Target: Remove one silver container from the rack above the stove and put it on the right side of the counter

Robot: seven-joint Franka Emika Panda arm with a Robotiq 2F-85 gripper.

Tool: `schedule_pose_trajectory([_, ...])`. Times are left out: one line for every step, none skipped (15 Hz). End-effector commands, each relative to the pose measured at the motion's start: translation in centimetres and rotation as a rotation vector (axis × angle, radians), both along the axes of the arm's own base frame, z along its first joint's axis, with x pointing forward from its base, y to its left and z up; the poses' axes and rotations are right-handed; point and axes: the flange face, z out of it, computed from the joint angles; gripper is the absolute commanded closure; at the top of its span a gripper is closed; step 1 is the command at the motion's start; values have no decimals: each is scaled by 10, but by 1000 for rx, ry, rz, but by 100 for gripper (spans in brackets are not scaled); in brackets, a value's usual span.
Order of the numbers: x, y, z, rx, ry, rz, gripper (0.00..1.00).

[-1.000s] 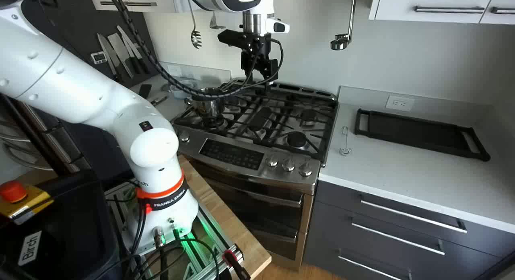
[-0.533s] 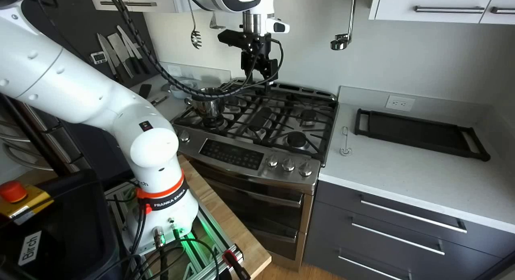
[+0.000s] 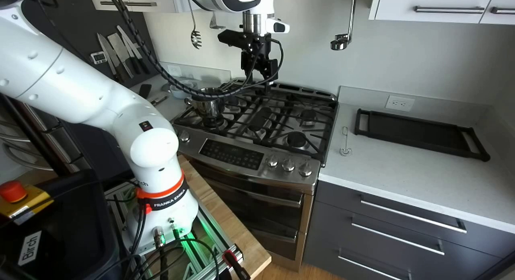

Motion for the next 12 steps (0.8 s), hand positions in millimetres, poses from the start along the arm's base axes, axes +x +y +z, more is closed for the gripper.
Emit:
schedule_pose_trajectory([0,0,1,0,1,0,0])
schedule_pose_trajectory([0,0,1,0,1,0,0])
schedule_pose_trajectory([0,0,1,0,1,0,0])
schedule_pose_trajectory([0,0,1,0,1,0,0])
schedule_pose_trajectory([0,0,1,0,1,0,0])
schedule_pose_trajectory([0,0,1,0,1,0,0])
schedule_pose_trajectory([0,0,1,0,1,0,0])
schedule_pose_trajectory([0,0,1,0,1,0,0])
schedule_pose_trajectory([3,1,7,-27,-41,8,0])
schedule_pose_trajectory([5,3,15,-44,-101,31,0])
schedule_pose_trajectory([9,6,23,-75,-148,67,0])
schedule_pose_trajectory([8,3,12,-32,-83,27,0])
